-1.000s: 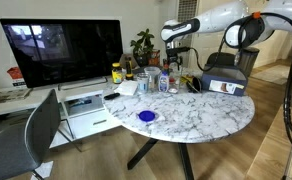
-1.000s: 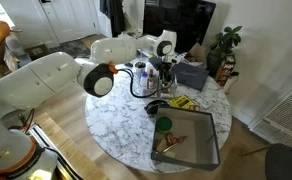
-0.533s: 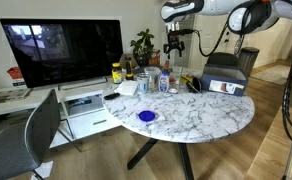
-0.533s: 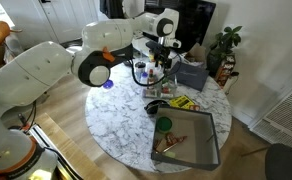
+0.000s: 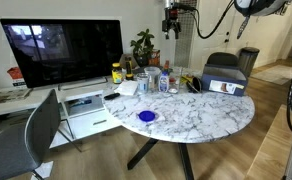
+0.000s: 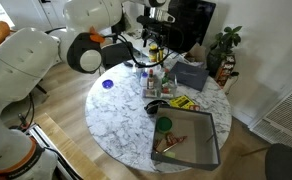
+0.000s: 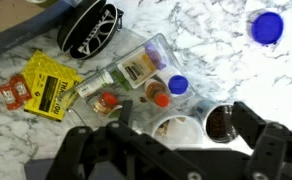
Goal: Pick up the white container from the clear cup and put it in the clear storage container
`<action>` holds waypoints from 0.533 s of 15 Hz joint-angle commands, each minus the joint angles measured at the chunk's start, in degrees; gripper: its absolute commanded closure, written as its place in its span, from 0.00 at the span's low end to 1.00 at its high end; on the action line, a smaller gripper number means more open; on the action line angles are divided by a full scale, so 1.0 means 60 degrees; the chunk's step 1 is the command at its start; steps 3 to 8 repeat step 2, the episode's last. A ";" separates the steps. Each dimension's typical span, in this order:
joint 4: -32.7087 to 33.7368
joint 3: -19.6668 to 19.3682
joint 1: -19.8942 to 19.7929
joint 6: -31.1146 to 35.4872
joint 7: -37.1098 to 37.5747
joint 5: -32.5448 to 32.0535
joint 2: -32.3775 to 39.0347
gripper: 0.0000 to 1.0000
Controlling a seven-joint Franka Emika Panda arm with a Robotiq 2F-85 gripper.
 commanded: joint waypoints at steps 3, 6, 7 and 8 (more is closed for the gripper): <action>-0.0138 0.0056 0.0123 -0.0032 -0.0304 0.0077 -0.0351 0.00; -0.0138 0.0056 0.0123 -0.0032 -0.0304 0.0077 -0.0351 0.00; -0.0138 0.0056 0.0123 -0.0032 -0.0304 0.0077 -0.0351 0.00; -0.0138 0.0056 0.0123 -0.0032 -0.0304 0.0077 -0.0351 0.00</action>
